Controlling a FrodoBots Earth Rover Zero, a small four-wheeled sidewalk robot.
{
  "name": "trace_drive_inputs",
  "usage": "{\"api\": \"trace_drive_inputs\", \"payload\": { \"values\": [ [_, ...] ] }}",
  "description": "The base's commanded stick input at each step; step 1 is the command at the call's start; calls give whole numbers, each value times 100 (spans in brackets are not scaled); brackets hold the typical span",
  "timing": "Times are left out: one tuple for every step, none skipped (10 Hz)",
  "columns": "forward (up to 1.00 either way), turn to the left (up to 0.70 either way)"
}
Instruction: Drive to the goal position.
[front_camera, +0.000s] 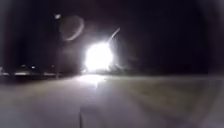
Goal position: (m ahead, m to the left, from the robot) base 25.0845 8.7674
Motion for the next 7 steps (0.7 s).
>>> {"api": "trace_drive_inputs", "payload": {
  "values": [
    [100,0],
    [100,0],
    [100,0],
    [100,0],
    [100,0],
    [100,0],
    [100,0]
  ]
}}
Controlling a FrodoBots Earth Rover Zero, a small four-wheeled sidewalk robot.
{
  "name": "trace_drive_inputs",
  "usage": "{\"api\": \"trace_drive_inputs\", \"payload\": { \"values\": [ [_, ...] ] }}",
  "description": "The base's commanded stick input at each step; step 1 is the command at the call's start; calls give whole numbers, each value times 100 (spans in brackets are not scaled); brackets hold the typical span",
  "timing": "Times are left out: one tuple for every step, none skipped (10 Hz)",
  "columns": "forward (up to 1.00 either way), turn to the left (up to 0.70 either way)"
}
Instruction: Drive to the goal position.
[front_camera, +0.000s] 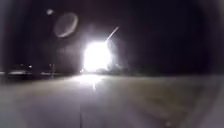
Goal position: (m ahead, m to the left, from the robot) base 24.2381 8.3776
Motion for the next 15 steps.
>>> {"api": "trace_drive_inputs", "payload": {
  "values": [
    [100,0],
    [100,0],
    [100,0],
    [100,0],
    [100,0],
    [100,0],
    [100,0],
    [100,0],
    [100,0],
    [100,0],
    [100,0],
    [100,0],
    [100,0],
    [100,0],
    [100,0]
  ]
}}
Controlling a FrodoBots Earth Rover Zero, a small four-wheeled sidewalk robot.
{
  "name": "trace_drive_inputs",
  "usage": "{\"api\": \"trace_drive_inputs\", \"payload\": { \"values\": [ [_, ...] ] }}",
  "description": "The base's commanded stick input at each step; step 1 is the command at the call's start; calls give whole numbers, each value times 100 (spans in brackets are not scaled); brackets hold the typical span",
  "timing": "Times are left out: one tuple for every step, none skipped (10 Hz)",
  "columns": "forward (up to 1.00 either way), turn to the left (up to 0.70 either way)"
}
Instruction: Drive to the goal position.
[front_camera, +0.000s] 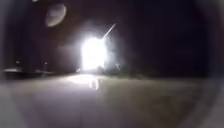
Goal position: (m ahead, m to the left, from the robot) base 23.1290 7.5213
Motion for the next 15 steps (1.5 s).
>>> {"api": "trace_drive_inputs", "payload": {
  "values": [
    [100,2],
    [100,11],
    [100,40],
    [100,40],
    [100,40],
    [100,13],
    [100,0],
    [100,0],
    [100,0],
    [100,0],
    [100,0],
    [100,0],
    [100,0],
    [100,0],
    [100,0]
  ]
}}
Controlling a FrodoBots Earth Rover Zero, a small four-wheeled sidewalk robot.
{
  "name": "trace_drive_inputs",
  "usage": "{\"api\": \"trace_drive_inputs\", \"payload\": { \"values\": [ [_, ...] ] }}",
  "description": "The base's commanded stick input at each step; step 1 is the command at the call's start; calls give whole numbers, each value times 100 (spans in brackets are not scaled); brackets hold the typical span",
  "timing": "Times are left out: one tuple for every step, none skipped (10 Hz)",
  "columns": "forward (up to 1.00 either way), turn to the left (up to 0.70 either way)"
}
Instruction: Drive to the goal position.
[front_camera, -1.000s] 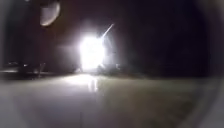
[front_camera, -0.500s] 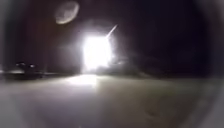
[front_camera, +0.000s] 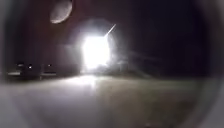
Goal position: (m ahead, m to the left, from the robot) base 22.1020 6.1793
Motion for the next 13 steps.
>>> {"api": "trace_drive_inputs", "payload": {
  "values": [
    [100,0],
    [100,0],
    [100,0],
    [100,0],
    [100,0],
    [100,0],
    [100,0],
    [100,0],
    [100,7],
    [100,34],
    [100,40],
    [100,40],
    [100,40]
  ]
}}
